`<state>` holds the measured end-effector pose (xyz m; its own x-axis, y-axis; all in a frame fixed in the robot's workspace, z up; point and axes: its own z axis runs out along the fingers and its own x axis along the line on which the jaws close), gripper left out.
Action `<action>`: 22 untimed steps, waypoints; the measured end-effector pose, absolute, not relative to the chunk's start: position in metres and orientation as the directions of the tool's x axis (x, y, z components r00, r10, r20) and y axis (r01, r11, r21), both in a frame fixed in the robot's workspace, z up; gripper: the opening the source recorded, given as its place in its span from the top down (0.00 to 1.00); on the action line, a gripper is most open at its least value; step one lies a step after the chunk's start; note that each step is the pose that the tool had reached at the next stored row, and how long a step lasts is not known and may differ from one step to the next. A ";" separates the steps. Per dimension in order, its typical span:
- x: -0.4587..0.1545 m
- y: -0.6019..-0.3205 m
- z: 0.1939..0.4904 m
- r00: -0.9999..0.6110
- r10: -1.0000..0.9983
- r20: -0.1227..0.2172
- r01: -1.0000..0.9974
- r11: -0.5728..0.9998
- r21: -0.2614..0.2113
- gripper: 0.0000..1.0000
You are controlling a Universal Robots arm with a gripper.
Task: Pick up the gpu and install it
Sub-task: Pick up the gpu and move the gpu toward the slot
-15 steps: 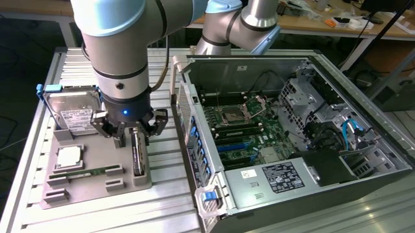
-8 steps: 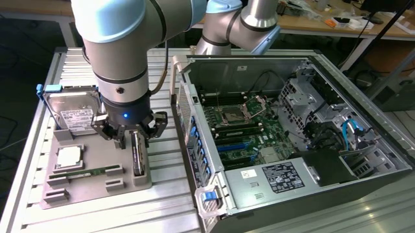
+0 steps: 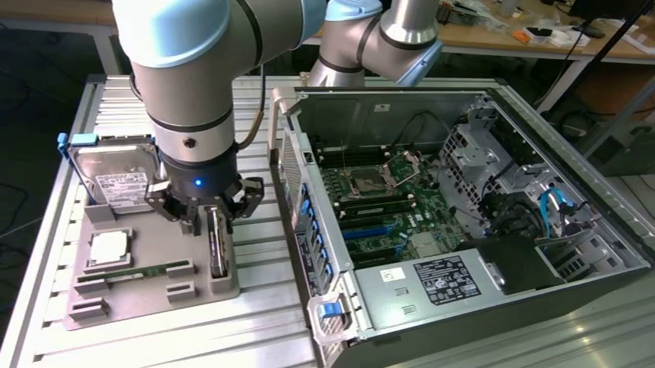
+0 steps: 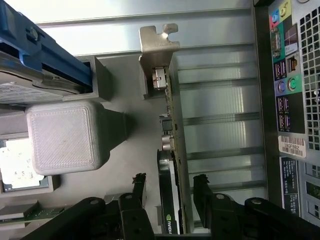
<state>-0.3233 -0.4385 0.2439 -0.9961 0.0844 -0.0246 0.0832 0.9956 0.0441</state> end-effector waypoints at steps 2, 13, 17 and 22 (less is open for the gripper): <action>-0.323 -0.439 0.244 -0.996 0.084 -0.025 0.083 0.996 0.044 0.54; -0.323 -0.439 0.244 -0.996 0.084 -0.024 0.083 0.996 0.044 0.71; -0.323 -0.439 0.244 -0.996 0.084 -0.025 0.083 0.996 0.044 0.72; -0.323 -0.439 0.244 -0.996 0.084 -0.025 0.083 0.996 0.044 0.72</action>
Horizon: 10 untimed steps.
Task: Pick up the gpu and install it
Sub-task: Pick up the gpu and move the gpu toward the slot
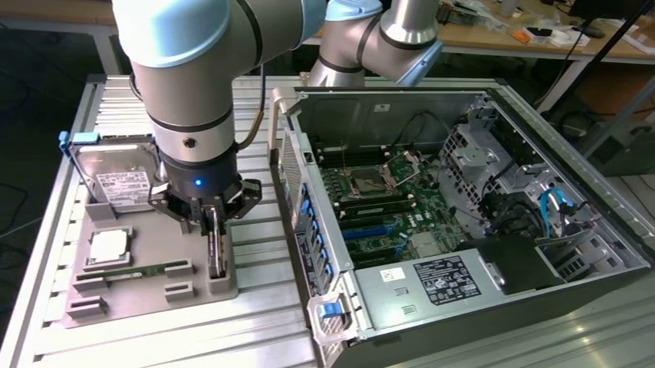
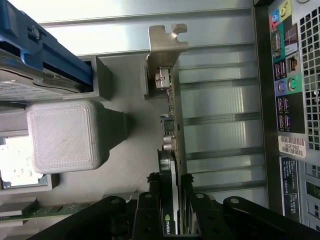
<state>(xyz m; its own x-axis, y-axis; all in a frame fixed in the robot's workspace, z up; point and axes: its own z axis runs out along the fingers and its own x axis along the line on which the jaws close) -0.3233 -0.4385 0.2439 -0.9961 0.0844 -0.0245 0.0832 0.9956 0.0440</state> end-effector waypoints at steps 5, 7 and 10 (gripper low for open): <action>-0.323 -0.439 0.244 -0.996 0.084 -0.025 0.083 0.996 0.044 0.73; -0.323 -0.439 0.244 -0.996 0.084 -0.024 0.083 0.996 0.044 0.73; -0.323 -0.439 0.244 -0.996 0.084 -0.025 0.083 0.996 0.044 0.73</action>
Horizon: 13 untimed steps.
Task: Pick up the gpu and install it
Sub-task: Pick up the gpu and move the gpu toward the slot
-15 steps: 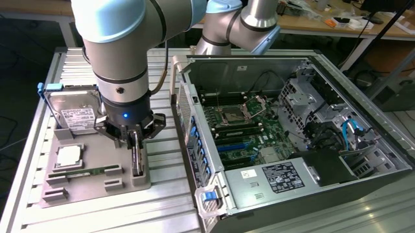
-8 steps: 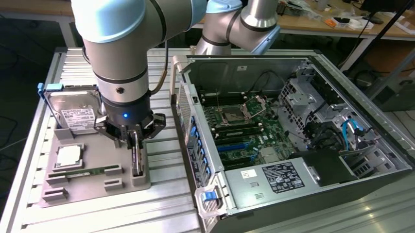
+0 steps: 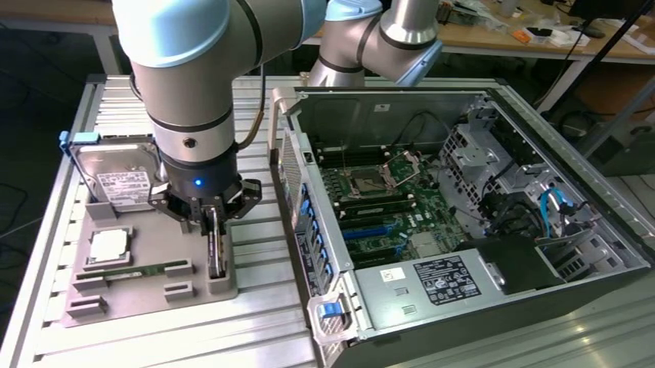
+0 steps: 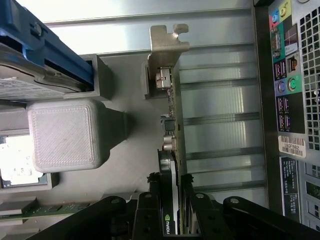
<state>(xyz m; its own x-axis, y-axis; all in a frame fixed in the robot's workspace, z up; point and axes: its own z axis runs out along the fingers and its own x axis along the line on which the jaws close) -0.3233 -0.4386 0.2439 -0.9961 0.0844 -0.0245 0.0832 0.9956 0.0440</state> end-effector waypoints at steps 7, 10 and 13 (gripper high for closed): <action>-0.323 -0.439 0.244 -0.996 0.084 -0.025 0.083 0.996 0.044 0.73; -0.323 -0.439 0.244 -0.996 0.084 -0.025 0.083 0.996 0.044 0.73; -0.323 -0.439 0.244 -0.996 0.084 -0.025 0.083 0.996 0.044 0.73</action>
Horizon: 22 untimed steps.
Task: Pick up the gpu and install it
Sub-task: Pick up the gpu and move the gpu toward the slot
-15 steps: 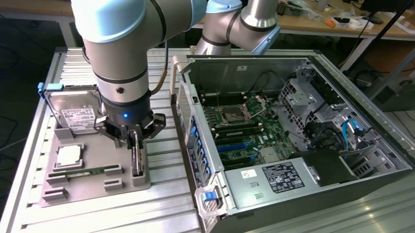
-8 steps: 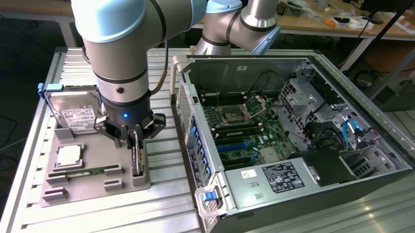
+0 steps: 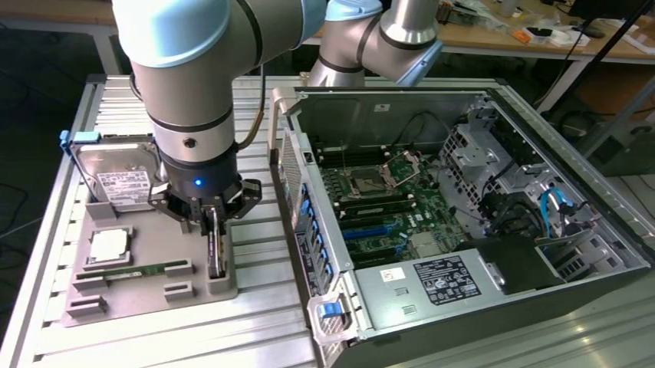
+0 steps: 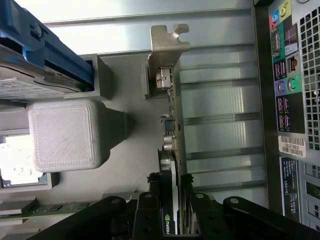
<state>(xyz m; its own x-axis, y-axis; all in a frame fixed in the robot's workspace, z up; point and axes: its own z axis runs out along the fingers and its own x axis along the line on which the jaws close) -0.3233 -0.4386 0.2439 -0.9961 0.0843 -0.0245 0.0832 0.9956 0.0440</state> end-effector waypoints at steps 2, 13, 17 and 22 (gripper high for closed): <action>-0.323 -0.439 0.244 -0.996 0.084 -0.025 0.083 0.996 0.044 0.73; -0.323 -0.439 0.244 -0.996 0.084 -0.025 0.083 0.996 0.044 0.73; -0.323 -0.439 0.244 -0.996 0.084 -0.025 0.083 0.996 0.044 0.73; -0.323 -0.439 0.246 -0.996 0.084 -0.025 0.083 0.996 0.044 0.73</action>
